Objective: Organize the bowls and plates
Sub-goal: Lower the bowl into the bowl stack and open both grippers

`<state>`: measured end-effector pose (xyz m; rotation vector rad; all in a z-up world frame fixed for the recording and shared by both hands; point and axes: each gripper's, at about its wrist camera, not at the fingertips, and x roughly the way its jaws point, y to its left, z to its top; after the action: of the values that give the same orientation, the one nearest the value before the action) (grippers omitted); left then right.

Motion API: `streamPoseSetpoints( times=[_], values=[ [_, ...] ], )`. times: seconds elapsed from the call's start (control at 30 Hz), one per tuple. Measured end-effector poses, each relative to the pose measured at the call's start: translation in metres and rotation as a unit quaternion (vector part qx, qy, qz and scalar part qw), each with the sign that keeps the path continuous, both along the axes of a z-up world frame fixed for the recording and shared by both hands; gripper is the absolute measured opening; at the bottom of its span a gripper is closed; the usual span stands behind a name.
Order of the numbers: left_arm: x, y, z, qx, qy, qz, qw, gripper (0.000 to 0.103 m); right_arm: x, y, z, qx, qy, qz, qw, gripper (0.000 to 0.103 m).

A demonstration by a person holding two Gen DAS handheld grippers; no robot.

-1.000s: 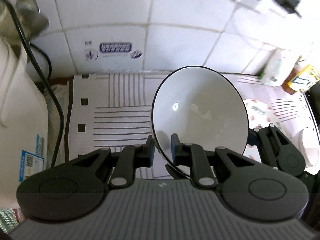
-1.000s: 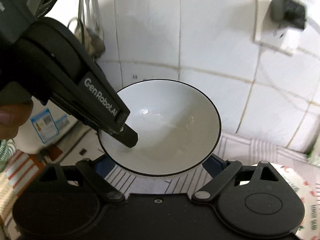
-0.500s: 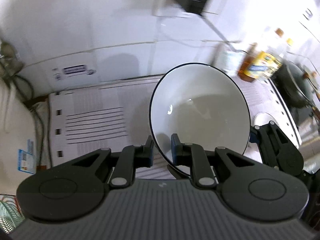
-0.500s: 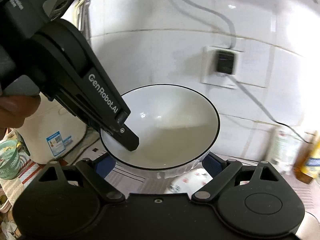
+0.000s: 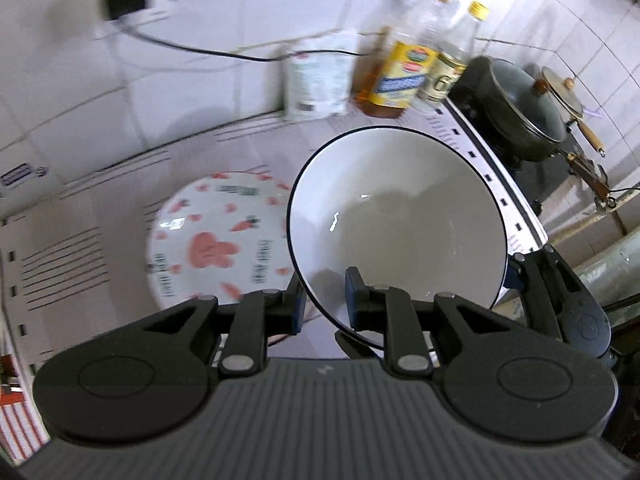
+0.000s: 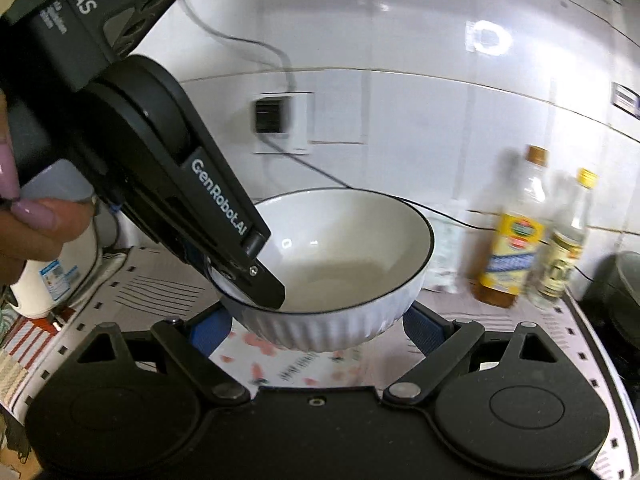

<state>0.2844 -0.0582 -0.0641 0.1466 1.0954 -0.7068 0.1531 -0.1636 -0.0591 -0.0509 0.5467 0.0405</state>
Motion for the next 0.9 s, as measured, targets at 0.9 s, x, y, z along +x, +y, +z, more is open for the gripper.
streamPoseSetpoints(
  times=[0.9],
  values=[
    [0.009, -0.14, -0.092, 0.066, 0.1, 0.076, 0.9899, 0.024, 0.025, -0.14, -0.06, 0.021, 0.124, 0.076, 0.989, 0.093]
  ],
)
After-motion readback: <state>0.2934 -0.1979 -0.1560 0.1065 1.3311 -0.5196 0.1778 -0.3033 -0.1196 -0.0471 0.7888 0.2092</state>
